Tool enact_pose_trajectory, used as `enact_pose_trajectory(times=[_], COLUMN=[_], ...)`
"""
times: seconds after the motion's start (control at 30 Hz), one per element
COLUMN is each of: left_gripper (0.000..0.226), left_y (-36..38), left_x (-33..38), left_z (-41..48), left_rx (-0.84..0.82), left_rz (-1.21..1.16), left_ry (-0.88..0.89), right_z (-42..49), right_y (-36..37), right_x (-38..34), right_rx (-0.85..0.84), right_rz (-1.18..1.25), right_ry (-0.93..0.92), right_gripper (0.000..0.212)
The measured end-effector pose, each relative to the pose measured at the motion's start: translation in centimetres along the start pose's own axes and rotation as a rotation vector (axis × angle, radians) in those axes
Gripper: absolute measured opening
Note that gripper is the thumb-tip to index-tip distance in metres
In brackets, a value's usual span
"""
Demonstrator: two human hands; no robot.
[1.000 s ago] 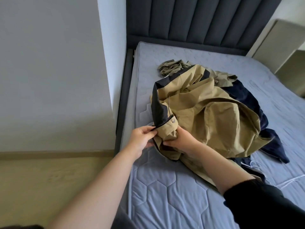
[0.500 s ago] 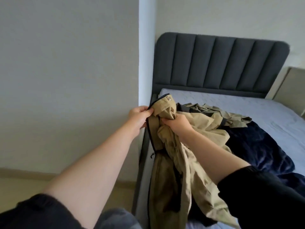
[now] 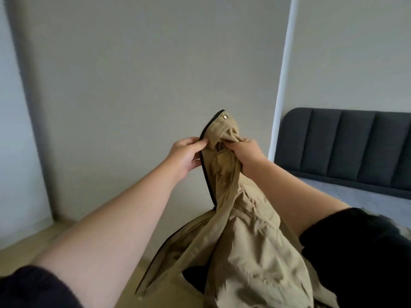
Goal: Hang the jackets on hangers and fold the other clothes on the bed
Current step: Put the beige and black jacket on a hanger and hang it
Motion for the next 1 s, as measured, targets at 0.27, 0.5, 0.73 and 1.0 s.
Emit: enact_pose_trajectory(times=[0.27, 0.5, 0.73, 1.0], left_gripper=[0.016, 0.022, 0.012, 0.004], left_y=[-8.5, -14.3, -15.2, -15.2], left_x=[6.9, 10.4, 10.7, 11.2], left_z=[-5.3, -8.2, -10.0, -9.9], left_rx=[0.044, 0.151, 0.038, 0.295], left_rz=[-0.020, 0.224, 0.533, 0.755], left_ry=[0.021, 0.017, -0.106, 0.061], right_z=[-0.4, -2.2, -2.5, -2.1], right_y=[10.6, 16.5, 17.3, 17.0], right_x=[-6.9, -10.7, -10.8, -8.2], right_rx=[-0.121, -0.282, -0.228, -0.317], right_rz=[0.156, 0.185, 0.139, -0.047], right_ry=[-0.149, -0.209, -0.194, -0.084], right_gripper=[0.008, 0.015, 0.014, 0.028])
Point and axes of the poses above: each hand's wrist, its own z-axis towards the middle knuckle, its own y-axis out of the palm, x = y × z, the point moved 4 cm from there along z, towards the middle knuckle, and after that the axes turned 11 degrees about -y, right-handed, at the moved point
